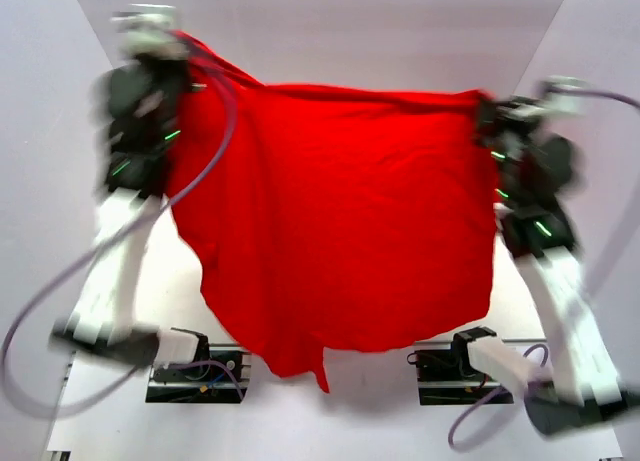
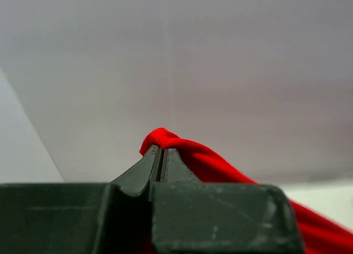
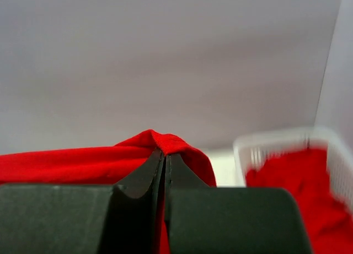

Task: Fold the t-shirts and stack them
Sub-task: Flatten out the tshirt

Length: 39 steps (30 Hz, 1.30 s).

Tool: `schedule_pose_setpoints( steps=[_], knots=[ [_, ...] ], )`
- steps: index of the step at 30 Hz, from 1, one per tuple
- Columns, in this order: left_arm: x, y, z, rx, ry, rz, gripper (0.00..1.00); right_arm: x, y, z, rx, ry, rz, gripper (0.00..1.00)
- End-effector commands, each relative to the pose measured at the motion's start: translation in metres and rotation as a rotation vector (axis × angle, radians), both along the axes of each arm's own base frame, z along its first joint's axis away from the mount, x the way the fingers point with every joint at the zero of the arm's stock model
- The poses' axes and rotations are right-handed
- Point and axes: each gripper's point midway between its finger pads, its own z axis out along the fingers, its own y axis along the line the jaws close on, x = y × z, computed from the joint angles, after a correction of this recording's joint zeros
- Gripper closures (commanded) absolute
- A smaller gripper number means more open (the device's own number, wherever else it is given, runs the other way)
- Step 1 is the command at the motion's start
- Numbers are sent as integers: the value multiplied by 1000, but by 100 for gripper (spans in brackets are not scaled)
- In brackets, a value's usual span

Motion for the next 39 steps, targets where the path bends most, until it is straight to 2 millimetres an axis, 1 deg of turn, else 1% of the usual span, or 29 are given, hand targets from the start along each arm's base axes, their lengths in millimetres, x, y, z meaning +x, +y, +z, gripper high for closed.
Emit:
schedule_pose_setpoints(
  steps=[1, 2, 3, 4, 5, 6, 7, 8, 9, 10, 11, 12, 13, 14, 16, 17, 19, 23, 24, 26, 27, 28, 30, 31, 32, 33, 34, 37, 39],
  knots=[
    [113, -10, -155, 22, 344, 84, 100, 88, 9, -126, 31, 298, -74, 100],
    [130, -15, -184, 28, 399, 84, 100, 99, 15, -151, 24, 352, -58, 100],
    [162, -17, -244, 49, 516, 96, 100, 110, 20, -162, 21, 364, -46, 100],
    [176, -22, -270, 63, 564, 89, 100, 136, 28, -212, -10, 473, -41, 100],
    [190, -25, -295, 72, 600, 90, 100, 147, 31, -223, -16, 494, -32, 100],
    [214, -26, -339, 88, 671, 94, 100, 167, 38, -244, -53, 520, -19, 100],
    [226, -27, -358, 106, 692, 95, 100, 184, 44, -281, -73, 595, 7, 100],
    [236, -24, -377, 121, 720, 95, 100, 201, 51, -257, -73, 553, 30, 100],
    [251, -32, -374, 115, 694, 71, 100, 215, 57, -294, -118, 634, 53, 100],
    [265, -37, -420, 140, 754, 53, 100, 228, 64, -329, -129, 704, 85, 100],
    [274, -35, -435, 139, 774, 42, 99, 235, 70, -363, -150, 776, 113, 91],
    [286, -39, -424, 134, 750, 28, 86, 255, 75, -337, -140, 729, 125, 77],
    [293, -42, -433, 134, 755, 19, 54, 256, 75, -352, -140, 787, 126, 56],
    [299, -37, -455, 136, 782, 27, 1, 272, 79, -373, -145, 821, 132, 16],
    [303, -40, -452, 123, 767, 17, 0, 287, 85, -356, -150, 814, 150, 10],
    [307, -37, -444, 103, 746, 8, 0, 291, 85, -376, -156, 850, 149, 10],
    [309, -32, -440, 79, 738, 7, 0, 297, 85, -364, -155, 823, 141, 10],
    [307, -30, -414, 39, 711, -6, 0, 291, 84, -349, -152, 805, 141, 10],
    [306, -30, -404, 37, 696, -7, 0, 285, 84, -336, -153, 788, 151, 10],
    [293, -24, -391, 12, 708, -9, 0, 273, 86, -341, -165, 813, 172, 10],
    [288, -24, -386, 12, 713, -9, 0, 264, 87, -327, -160, 802, 184, 10],
    [278, -22, -389, 16, 740, -8, 0, 256, 88, -331, -163, 816, 194, 10],
    [253, -17, -364, -14, 754, 14, 0, 236, 88, -321, -144, 830, 208, 10],
    [235, -15, -384, -21, 818, 19, 0, 227, 86, -331, -137, 860, 209, 10],
    [219, -14, -389, -53, 856, 24, 0, 212, 84, -336, -115, 884, 207, 10],
    [205, -13, -391, -74, 877, 27, 0, 204, 82, -326, -104, 866, 206, 10],
    [176, -10, -396, -94, 910, 33, 0, 186, 79, -344, -97, 908, 206, 10],
    [122, -15, -411, -159, 973, 13, 0, 162, 74, -352, -82, 940, 202, 10],
    [101, -18, -419, -199, 998, 15, 0, 144, 74, -369, -88, 993, 212, 10]
  ],
)
